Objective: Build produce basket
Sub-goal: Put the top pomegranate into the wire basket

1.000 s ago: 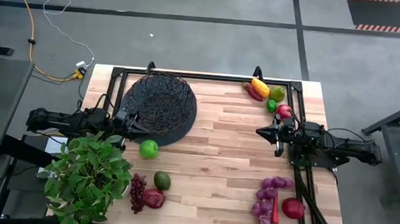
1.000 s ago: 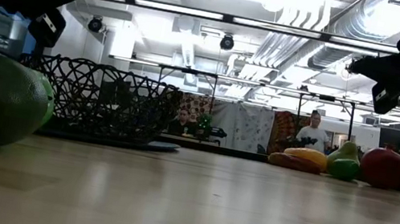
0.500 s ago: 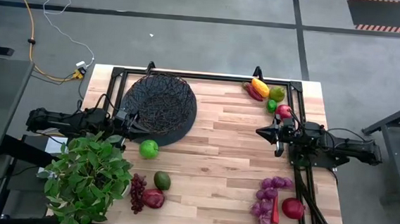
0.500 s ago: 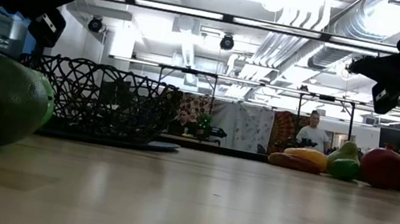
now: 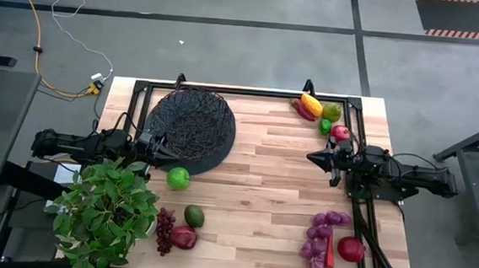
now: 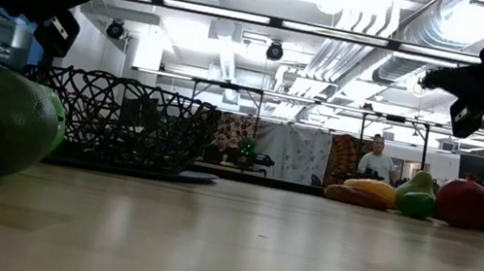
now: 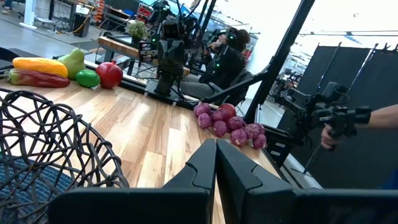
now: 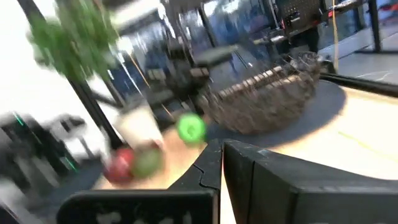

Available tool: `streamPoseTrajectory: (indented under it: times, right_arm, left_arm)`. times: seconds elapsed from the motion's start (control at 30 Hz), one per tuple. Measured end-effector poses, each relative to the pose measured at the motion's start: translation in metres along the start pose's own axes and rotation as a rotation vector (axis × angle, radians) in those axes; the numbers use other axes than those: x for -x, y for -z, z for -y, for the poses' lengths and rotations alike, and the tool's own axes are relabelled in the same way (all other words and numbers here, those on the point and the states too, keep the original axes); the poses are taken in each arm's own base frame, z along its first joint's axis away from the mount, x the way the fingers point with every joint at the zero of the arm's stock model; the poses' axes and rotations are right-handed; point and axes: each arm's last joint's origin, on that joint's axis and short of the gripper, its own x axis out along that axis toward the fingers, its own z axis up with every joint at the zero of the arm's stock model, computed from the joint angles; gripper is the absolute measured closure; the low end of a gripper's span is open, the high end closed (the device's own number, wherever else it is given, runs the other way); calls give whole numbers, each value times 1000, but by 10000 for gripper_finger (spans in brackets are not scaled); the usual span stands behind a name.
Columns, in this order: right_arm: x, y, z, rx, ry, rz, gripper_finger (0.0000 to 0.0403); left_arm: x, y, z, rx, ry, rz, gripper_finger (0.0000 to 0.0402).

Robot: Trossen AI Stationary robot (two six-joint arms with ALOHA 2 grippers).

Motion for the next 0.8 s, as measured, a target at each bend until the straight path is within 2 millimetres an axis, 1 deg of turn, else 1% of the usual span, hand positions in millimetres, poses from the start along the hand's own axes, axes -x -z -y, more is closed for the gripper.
streamPoseTrajectory:
  times: [0.17,0.3,0.47,0.57,0.63,0.7,0.8]
  right_arm:
    - [3,-23,-9,-215,-100,240,402]
    - [9,-37,-13,-245,-101,426,402]
    - [13,-54,-16,-255,-15,522,402]
    - [12,-68,-21,-235,68,506,389]
    - [10,-79,-25,-229,158,459,368]
    - [6,-91,-29,-215,243,391,335]
    - [-2,-109,-35,-214,386,261,272]
  left_arm:
    - [0,0,0,0,0,0,401]
    - [0,0,0,0,0,0,401]
    - [0,0,0,0,0,0,401]
    - [0,0,0,0,0,1,401]
    - [0,0,0,0,0,0,401]
    - [0,0,0,0,0,0,401]
    - [0,0,0,0,0,0,401]
